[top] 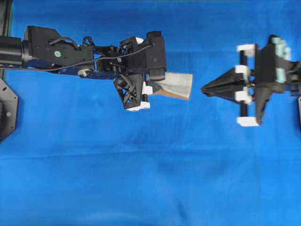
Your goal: Hand over the sponge with the left arm and wipe it with the right arm.
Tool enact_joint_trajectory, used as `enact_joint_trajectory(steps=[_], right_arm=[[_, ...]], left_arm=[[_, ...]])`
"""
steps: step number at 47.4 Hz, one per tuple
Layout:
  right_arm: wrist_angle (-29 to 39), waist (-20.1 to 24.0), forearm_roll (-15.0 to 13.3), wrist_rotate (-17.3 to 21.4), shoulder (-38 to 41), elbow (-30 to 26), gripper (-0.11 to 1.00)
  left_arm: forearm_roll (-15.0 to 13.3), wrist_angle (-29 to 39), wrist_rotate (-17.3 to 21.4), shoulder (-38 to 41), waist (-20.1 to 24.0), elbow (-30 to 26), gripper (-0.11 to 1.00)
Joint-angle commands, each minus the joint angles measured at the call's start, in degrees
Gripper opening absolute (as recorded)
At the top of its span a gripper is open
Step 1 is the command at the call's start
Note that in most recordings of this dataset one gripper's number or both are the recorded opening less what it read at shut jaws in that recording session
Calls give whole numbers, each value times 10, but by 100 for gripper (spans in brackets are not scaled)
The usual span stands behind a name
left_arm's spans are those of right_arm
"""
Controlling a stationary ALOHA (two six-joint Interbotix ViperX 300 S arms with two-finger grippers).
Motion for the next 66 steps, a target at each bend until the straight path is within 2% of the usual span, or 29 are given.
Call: enact_joint_trajectory(steps=[1,6,10,16,30,47,51,54,57,63,66], right_arm=[[0,-1,3,0,33,-37,27],[24,-4,3,-1,77,-71,58],[47,-10,3,0,106,-98,72],[74,-26,2,-1,148,-131,73],[92,-37,2,-1,221,-155,73],[95,-41,0,-2,229,-153,73],[95,-40,-4,-4,229,-153,71],[96,-41,-4,-4,229,-154,64],[96,-40,-5,-5,229,-153,51],[104,-40,-5,-5,229,-154,21],[106,-40,-5,-5,229,-155,16]], left_arm=[[0,1,0,-18,-1,-4,32],[0,2,0,-18,-3,-4,32],[0,4,0,-18,-4,-4,32],[0,4,0,-18,-7,-4,32],[0,4,2,-20,-9,-3,32],[0,7,11,-29,-12,7,32],[0,4,13,-31,-14,8,32],[0,2,13,-31,-13,9,32],[0,2,15,-32,-14,10,32],[0,0,20,-33,-17,11,22],[0,-2,23,-33,-18,11,22]])
